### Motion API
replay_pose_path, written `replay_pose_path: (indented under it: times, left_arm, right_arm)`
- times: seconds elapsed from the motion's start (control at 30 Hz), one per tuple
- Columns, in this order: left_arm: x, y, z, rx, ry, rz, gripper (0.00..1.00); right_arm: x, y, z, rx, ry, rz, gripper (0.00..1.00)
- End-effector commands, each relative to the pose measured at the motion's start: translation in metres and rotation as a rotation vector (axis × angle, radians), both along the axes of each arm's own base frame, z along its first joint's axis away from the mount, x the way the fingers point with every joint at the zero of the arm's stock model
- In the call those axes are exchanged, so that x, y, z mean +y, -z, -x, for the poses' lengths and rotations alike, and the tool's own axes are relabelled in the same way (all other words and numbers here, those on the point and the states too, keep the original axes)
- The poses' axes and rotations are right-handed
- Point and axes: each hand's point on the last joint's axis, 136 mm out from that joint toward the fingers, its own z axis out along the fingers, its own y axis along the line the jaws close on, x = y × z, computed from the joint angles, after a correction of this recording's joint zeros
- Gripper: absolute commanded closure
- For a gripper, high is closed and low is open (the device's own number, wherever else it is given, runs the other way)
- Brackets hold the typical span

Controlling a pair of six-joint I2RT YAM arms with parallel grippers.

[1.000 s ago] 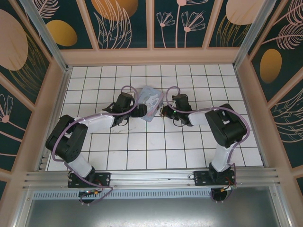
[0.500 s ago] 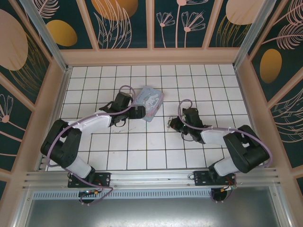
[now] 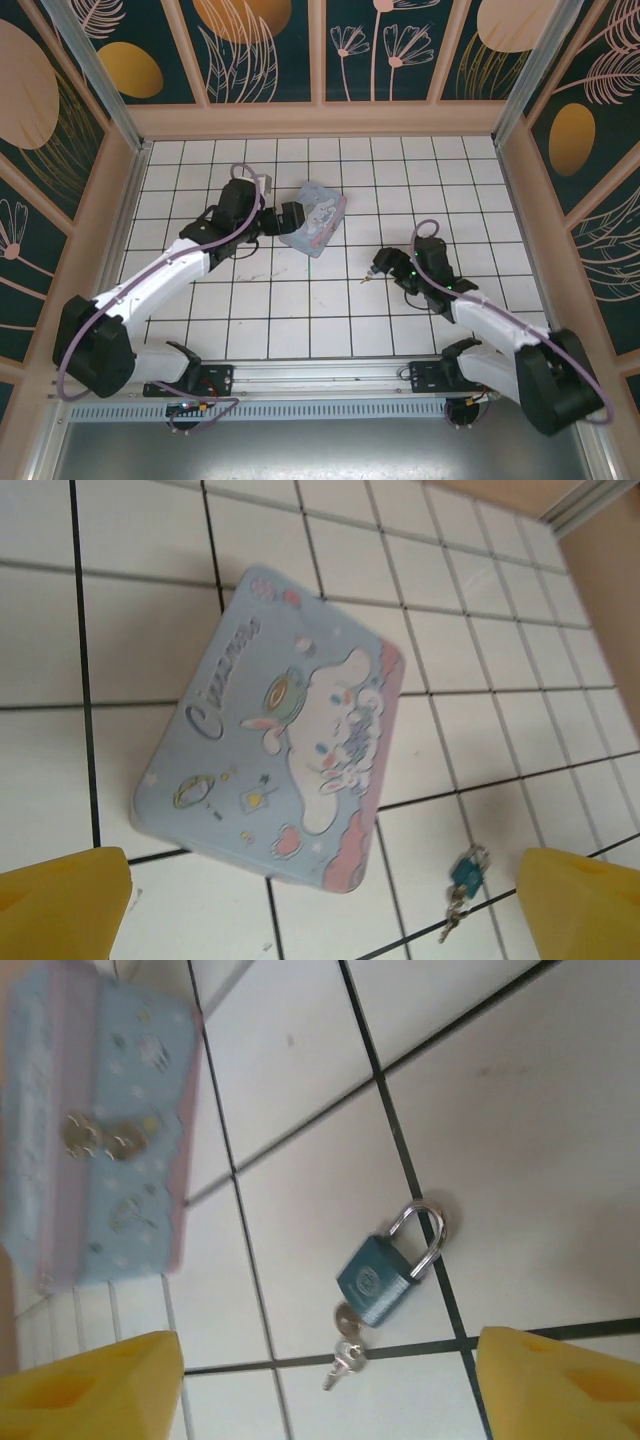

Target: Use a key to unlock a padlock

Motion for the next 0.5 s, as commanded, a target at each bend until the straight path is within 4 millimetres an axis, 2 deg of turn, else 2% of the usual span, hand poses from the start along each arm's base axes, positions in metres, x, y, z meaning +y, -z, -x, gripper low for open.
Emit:
replay_pose_path:
  times: [0.0, 0.1, 0.17, 0.27, 0.33, 0.37, 0.47]
  left_arm:
    - [0.015, -0.042, -0.002, -0.085, -0.069, 0.004, 0.02]
    - [0.037, -0.066, -0.007, -0.180, -0.168, -0.033, 0.02]
    - [0.057, -0.082, -0.011, -0.260, -0.251, -0.083, 0.02]
    - [0.090, -0.098, -0.016, -0.376, -0.378, -0.193, 0.01]
    - [0.106, -0.109, -0.016, -0.460, -0.436, -0.253, 0.01]
    - [0.116, -0.103, -0.015, -0.495, -0.462, -0.299, 0.01]
    - [0.137, -0.102, -0.009, -0.618, -0.526, -0.390, 0.01]
  right_arm:
    - [-0.019, -0.033, -0.003, -0.043, 0.042, 0.062, 0.06]
    - [-0.038, -0.077, -0.018, -0.135, 0.099, 0.151, 0.01]
    - [-0.058, -0.106, -0.031, -0.201, 0.169, 0.265, 0.01]
    - [-0.092, -0.140, -0.051, -0.280, 0.297, 0.423, 0.01]
    - [-0.112, -0.158, -0.063, -0.344, 0.380, 0.516, 0.01]
    - [-0.122, -0.164, -0.068, -0.378, 0.424, 0.551, 0.01]
    - [-0.138, -0.162, -0.084, -0.466, 0.460, 0.630, 0.01]
